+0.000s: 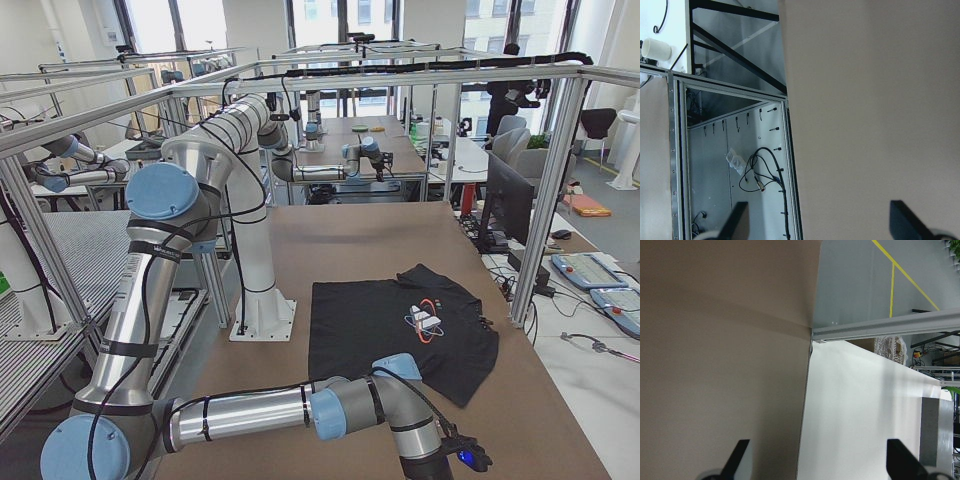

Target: Fold clothes

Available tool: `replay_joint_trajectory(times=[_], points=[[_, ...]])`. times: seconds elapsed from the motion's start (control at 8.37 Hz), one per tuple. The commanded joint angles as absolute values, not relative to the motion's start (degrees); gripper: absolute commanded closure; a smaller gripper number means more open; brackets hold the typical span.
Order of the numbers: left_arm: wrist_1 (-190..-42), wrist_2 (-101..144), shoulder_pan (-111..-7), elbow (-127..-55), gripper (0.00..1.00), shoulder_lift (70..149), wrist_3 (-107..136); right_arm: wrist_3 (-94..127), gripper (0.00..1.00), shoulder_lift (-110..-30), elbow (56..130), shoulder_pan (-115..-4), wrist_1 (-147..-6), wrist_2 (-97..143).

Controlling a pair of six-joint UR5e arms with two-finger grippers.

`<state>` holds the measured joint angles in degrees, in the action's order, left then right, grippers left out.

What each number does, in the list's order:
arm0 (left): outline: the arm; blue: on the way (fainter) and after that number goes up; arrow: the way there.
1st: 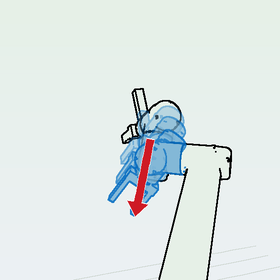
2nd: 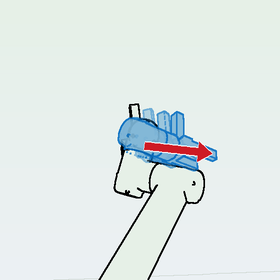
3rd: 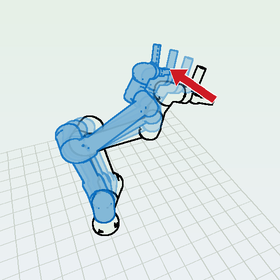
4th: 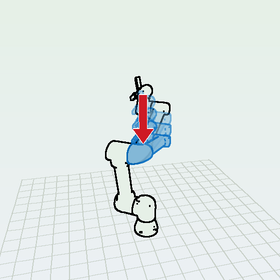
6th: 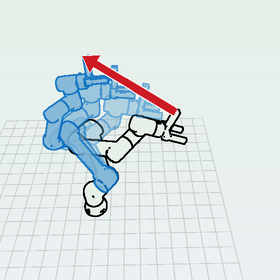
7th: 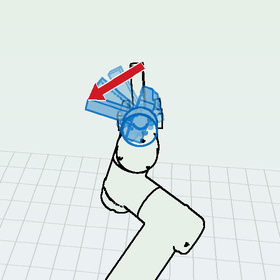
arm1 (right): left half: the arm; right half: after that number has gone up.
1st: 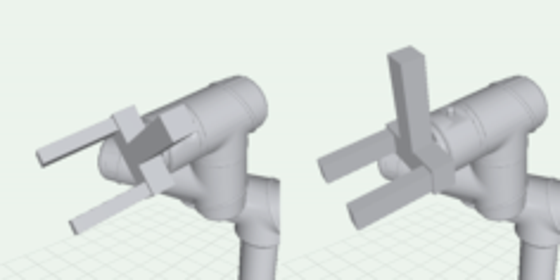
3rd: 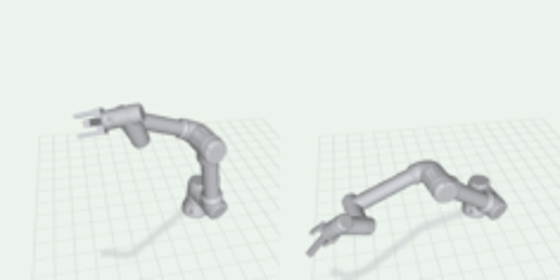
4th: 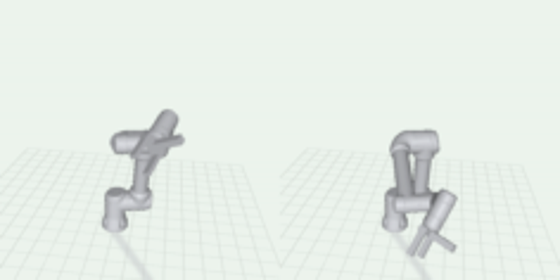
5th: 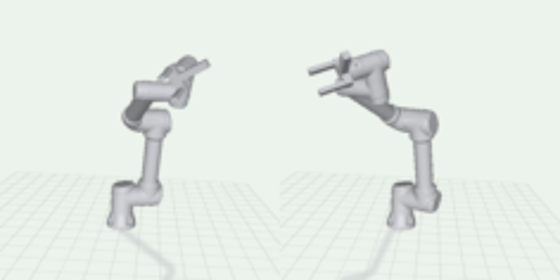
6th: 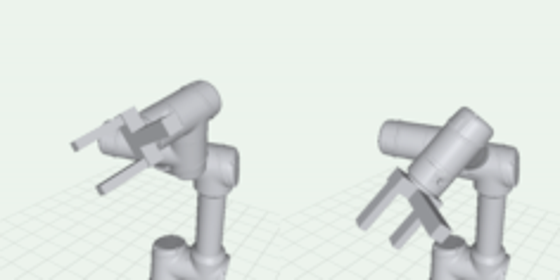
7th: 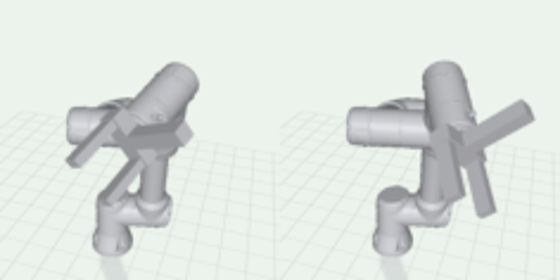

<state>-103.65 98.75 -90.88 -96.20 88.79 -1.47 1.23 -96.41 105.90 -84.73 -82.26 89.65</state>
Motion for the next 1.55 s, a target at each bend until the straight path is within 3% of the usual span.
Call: replay_joint_trajectory(times=[0.0, 1.19, 1.43], points=[[-104.1, 98.6, -90.9, -96.2, 0.00, 88.3, -1.7, 1.2, 0.05, -96.4, 105.9, -84.7, -82.3, 89.6], [-103.7, 99.2, -90.8, -98.4, 0.00, 91.2, -1.5, 1.2, 0.05, -97.6, 104.5, -84.3, -72.8, 90.1], [-107.3, 99.6, -90.8, -98.7, 0.00, 91.7, -0.8, 1.7, 0.05, -93.6, 100.8, -84.1, -71.6, 90.3]])
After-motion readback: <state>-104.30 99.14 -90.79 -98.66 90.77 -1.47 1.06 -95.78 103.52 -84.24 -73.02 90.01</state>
